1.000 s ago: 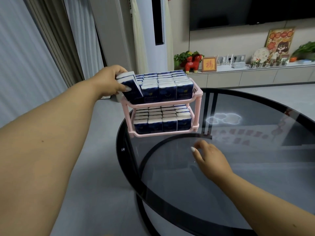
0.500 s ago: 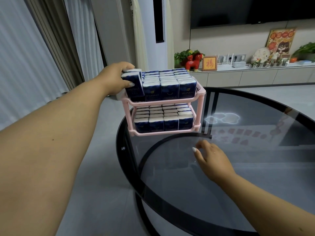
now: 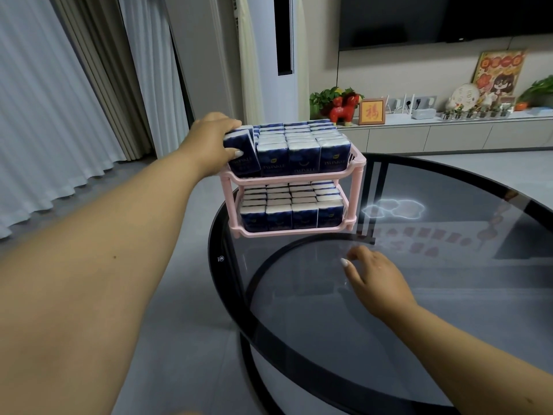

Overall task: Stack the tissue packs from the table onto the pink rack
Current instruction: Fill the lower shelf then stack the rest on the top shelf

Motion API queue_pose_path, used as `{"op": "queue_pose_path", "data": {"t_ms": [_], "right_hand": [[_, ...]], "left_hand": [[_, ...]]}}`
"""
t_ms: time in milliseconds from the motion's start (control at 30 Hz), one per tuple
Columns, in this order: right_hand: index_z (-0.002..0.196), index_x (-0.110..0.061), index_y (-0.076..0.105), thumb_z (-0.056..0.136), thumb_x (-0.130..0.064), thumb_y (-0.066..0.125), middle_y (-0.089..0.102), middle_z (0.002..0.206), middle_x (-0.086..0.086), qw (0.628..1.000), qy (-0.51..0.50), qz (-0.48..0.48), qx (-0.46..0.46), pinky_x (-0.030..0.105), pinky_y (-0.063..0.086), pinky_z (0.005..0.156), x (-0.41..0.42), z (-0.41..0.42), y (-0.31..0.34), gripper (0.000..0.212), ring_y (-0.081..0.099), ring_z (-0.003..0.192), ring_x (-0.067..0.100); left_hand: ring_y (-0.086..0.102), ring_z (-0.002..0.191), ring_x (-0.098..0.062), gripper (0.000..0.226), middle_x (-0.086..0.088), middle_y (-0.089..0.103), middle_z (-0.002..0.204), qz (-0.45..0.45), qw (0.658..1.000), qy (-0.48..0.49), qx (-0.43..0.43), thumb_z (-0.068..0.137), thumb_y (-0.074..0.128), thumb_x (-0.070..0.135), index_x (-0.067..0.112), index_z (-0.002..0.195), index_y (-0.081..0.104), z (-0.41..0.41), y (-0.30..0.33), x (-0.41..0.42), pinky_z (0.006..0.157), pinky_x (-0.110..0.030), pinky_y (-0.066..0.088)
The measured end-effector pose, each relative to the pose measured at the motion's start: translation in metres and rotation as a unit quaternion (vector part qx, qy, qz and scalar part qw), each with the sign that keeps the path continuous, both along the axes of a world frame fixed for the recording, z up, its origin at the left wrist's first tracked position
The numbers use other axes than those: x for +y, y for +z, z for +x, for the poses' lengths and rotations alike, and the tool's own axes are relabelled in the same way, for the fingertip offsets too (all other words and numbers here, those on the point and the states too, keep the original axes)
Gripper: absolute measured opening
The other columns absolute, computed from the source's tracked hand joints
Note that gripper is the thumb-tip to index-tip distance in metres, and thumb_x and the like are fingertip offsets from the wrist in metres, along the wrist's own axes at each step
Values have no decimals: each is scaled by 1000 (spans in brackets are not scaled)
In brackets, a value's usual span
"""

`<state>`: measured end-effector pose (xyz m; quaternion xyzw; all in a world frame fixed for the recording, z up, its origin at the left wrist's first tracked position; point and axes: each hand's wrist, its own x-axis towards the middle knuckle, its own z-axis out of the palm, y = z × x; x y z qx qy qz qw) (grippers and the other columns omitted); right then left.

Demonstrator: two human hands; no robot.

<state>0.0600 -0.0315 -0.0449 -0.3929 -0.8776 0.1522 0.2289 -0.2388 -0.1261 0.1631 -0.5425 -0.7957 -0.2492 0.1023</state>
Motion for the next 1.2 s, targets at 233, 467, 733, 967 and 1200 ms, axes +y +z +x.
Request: {"op": "queue_pose_path", "data": {"t_ms": [233,467,733,967,1200], "right_hand": [[112,-20,53,94,-51,37,61,108,2,1000,1,3,-3,33,45,78,-1,0,1,39,55,98,20],[111,-20,53,94,-50,38,61,108,2,1000,-1,4,-7,32,43,77,-2,0,2,37,55,99,21],[107,-21,53,94,-50,39,61,104,3,1000,-2,7,-5,34,45,76,-2,-1,2,34,55,95,22],[107,-21,53,94,-50,38,61,105,2,1000,0,8,-9,34,45,76,-2,-1,2,35,55,96,21],[106,-22,52,94,-50,37,60,104,3,1000,-1,-1,-5,36,45,76,-4,1,3,34,54,96,23]], "left_hand": [[47,122,-31,52,-9,59,128,-29,994,-17,102,90,65,13,21,139,49,15,-4,-5,97,-43,41],[32,140,-28,62,-7,39,153,-94,988,6,121,97,55,18,21,152,27,15,-11,1,111,-45,34],[18,148,-26,65,-9,24,160,-138,979,21,151,99,51,29,13,153,20,18,-18,4,120,-43,17],[13,150,-20,72,-4,19,162,-149,981,34,115,89,46,21,16,155,17,22,-22,9,121,-46,3],[15,149,-20,66,-3,21,161,-130,990,29,38,88,42,20,17,152,25,27,-26,16,120,-49,11]]}}
